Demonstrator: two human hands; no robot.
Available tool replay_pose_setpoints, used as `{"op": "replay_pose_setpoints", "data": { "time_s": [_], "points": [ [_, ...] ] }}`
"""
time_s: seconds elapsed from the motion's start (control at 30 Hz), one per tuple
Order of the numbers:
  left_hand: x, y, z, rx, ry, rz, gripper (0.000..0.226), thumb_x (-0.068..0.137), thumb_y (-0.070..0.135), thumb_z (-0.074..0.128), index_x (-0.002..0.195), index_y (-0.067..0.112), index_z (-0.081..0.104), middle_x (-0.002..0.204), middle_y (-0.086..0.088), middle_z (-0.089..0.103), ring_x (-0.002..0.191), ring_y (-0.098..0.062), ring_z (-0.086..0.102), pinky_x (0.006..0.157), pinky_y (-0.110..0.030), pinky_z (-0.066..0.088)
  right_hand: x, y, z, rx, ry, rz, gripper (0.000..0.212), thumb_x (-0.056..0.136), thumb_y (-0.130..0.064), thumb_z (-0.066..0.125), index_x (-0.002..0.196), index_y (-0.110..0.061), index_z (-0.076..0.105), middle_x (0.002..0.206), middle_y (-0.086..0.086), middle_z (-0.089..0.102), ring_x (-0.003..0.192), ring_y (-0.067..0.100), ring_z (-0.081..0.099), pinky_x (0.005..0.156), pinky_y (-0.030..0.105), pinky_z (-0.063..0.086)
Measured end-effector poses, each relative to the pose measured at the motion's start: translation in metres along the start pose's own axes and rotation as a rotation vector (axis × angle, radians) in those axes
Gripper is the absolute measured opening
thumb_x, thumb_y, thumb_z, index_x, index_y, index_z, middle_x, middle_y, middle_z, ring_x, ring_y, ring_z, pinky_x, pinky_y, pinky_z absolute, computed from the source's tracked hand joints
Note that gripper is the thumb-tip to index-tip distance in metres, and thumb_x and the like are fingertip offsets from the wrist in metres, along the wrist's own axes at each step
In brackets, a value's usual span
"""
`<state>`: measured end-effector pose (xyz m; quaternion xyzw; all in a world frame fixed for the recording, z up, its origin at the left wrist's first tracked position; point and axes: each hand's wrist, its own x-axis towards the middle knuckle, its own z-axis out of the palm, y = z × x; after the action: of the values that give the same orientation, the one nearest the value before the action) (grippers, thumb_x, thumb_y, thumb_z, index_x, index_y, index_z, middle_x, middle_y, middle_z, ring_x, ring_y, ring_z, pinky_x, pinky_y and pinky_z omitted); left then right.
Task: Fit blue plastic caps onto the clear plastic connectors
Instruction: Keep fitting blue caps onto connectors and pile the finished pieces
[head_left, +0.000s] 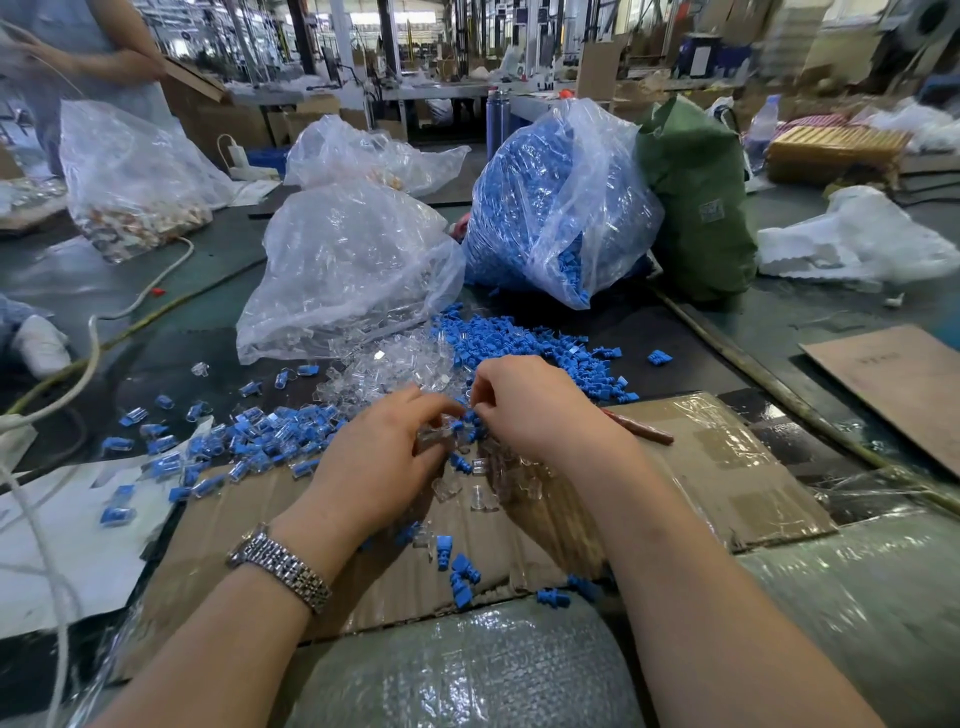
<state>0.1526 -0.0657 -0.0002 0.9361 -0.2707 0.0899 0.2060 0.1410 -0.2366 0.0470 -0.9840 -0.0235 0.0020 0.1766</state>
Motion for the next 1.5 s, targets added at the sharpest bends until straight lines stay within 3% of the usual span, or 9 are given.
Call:
{"op": "replay_pose_setpoints", "data": {
  "time_s": [0.23,0.4,0.5,0.7,0.87,1.0,1.2,1.33,1.5],
  "points": [
    [0.001,0.0,0.001,-0.006,-0.046,0.003,0.023,0.097,0.037,0.062,0.12,0.034,0.065,0.116,0.012,0.056,0.104,-0.008,0.055,0.092,-0.036,0.053,0.0,0.003,0.0,0.006,0.017,0.016,0.01,0.095,-0.016,0.056,0.097,-0.021,0.063,0.1,0.0,0.067,0.096,0.025,0.061,0.096,0.052,0.048],
    [0.001,-0.006,0.002,0.043,0.086,-0.051,0.036,0.094,0.039,0.065,0.129,0.035,0.056,0.118,0.011,0.046,0.087,-0.001,0.052,0.075,-0.019,0.048,0.001,0.004,0.0,0.006,0.018,0.02,0.01,0.096,-0.017,0.055,0.1,-0.02,0.064,0.101,0.0,0.067,0.097,0.024,0.062,0.097,0.052,0.048],
    [0.0,-0.011,0.002,0.135,0.061,-0.092,0.043,0.096,0.042,0.062,0.138,0.036,0.053,0.124,0.009,0.046,0.097,-0.004,0.051,0.077,-0.018,0.045,0.002,0.004,0.0,0.004,0.01,0.019,0.01,0.096,-0.015,0.055,0.099,-0.019,0.063,0.1,0.001,0.067,0.097,0.025,0.061,0.097,0.053,0.048],
    [0.002,-0.009,-0.001,0.096,0.112,-0.084,0.021,0.094,0.029,0.068,0.114,0.025,0.066,0.111,0.008,0.056,0.092,-0.005,0.053,0.081,-0.018,0.041,0.001,0.005,-0.001,0.007,0.012,0.005,0.01,0.097,-0.016,0.055,0.1,-0.018,0.064,0.1,0.001,0.067,0.096,0.025,0.062,0.096,0.051,0.049],
    [0.0,-0.006,-0.007,-0.026,0.202,-0.136,0.025,0.092,0.026,0.071,0.116,0.027,0.072,0.097,0.012,0.056,0.079,0.002,0.049,0.074,-0.014,0.038,0.0,0.007,-0.002,0.038,0.048,0.0,0.01,0.097,-0.017,0.055,0.098,-0.018,0.065,0.098,0.001,0.068,0.094,0.024,0.062,0.092,0.049,0.052],
    [0.001,-0.002,-0.015,-0.174,0.188,-0.156,0.027,0.091,0.026,0.073,0.117,0.033,0.072,0.096,0.018,0.062,0.081,0.007,0.054,0.071,-0.006,0.035,0.0,0.01,-0.007,0.246,0.102,-0.01,0.007,0.096,-0.017,0.059,0.093,-0.018,0.065,0.088,-0.001,0.07,0.086,0.019,0.067,0.082,0.043,0.058],
    [-0.001,0.003,-0.021,-0.417,0.129,-0.229,0.018,0.085,0.031,0.076,0.102,0.035,0.075,0.086,0.012,0.069,0.077,0.0,0.06,0.065,-0.006,0.046,0.0,0.01,-0.009,0.434,0.14,-0.109,0.009,0.093,-0.013,0.066,0.087,-0.02,0.067,0.078,-0.005,0.071,0.073,0.009,0.071,0.073,0.028,0.058],
    [-0.001,0.005,-0.021,-0.405,0.103,-0.268,0.022,0.088,0.029,0.073,0.109,0.035,0.072,0.086,0.015,0.07,0.075,0.009,0.063,0.063,-0.004,0.047,0.0,0.011,-0.007,0.454,0.148,-0.131,0.01,0.092,-0.014,0.068,0.086,-0.022,0.068,0.076,-0.006,0.071,0.073,0.008,0.07,0.072,0.027,0.058],
    [-0.001,0.005,-0.024,-0.799,0.103,-0.4,0.015,0.086,0.023,0.073,0.101,0.024,0.075,0.087,0.003,0.079,0.076,-0.008,0.075,0.062,-0.016,0.058,0.001,0.011,-0.009,0.508,0.21,-0.164,0.011,0.091,-0.014,0.069,0.085,-0.023,0.069,0.075,-0.009,0.068,0.069,0.001,0.063,0.067,0.017,0.051]
  ]
}}
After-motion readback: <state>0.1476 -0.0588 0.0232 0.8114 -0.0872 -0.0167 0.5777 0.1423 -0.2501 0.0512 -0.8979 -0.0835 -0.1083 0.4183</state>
